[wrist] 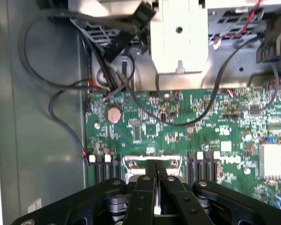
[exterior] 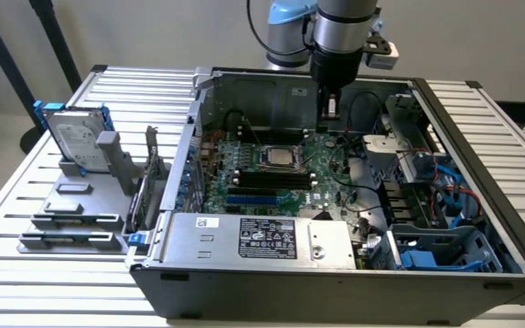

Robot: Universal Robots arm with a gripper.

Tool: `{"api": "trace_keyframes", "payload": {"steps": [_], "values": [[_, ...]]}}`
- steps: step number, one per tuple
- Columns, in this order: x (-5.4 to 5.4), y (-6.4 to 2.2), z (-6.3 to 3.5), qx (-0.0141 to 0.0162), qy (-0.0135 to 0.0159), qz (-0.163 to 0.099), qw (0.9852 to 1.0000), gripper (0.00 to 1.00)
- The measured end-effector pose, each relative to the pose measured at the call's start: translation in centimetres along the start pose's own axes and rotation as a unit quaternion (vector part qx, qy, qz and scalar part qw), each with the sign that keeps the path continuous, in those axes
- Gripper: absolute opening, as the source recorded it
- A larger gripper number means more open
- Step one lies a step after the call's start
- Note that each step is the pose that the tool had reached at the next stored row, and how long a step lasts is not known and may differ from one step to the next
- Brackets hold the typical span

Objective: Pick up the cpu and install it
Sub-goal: 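Close the cpu cover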

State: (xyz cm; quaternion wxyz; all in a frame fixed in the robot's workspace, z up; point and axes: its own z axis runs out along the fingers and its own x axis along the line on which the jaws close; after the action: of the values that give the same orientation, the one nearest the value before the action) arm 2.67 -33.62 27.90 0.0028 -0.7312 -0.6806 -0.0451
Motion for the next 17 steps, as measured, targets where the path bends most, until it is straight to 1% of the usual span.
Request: {"api": "trace_keyframes", "payload": {"steps": [3, 5, 7, 8, 13, 15, 17], "values": [[0.1, 1.32, 0.22, 0.0, -0.0001, 0.0, 1.0, 0.14], [0.1, 2.21, 0.63, 0.0, -0.0014, -0.001, 1.0, 0.14], [0.1, 2.81, 1.03, 0.0, -0.0018, -0.001, 1.0, 0.14], [0.1, 2.9, 1.23, 0.0, -0.0018, -0.001, 1.0, 0.14], [0.1, 2.8, 2.13, 0.0001, -0.0016, -0.004, 1.0, 0.14], [0.1, 2.59, 2.48, 0.0003, -0.0014, -0.006, 1.0, 0.14], [0.1, 2.14, 2.82, 0.0004, -0.0014, -0.008, 1.0, 0.14]]}}
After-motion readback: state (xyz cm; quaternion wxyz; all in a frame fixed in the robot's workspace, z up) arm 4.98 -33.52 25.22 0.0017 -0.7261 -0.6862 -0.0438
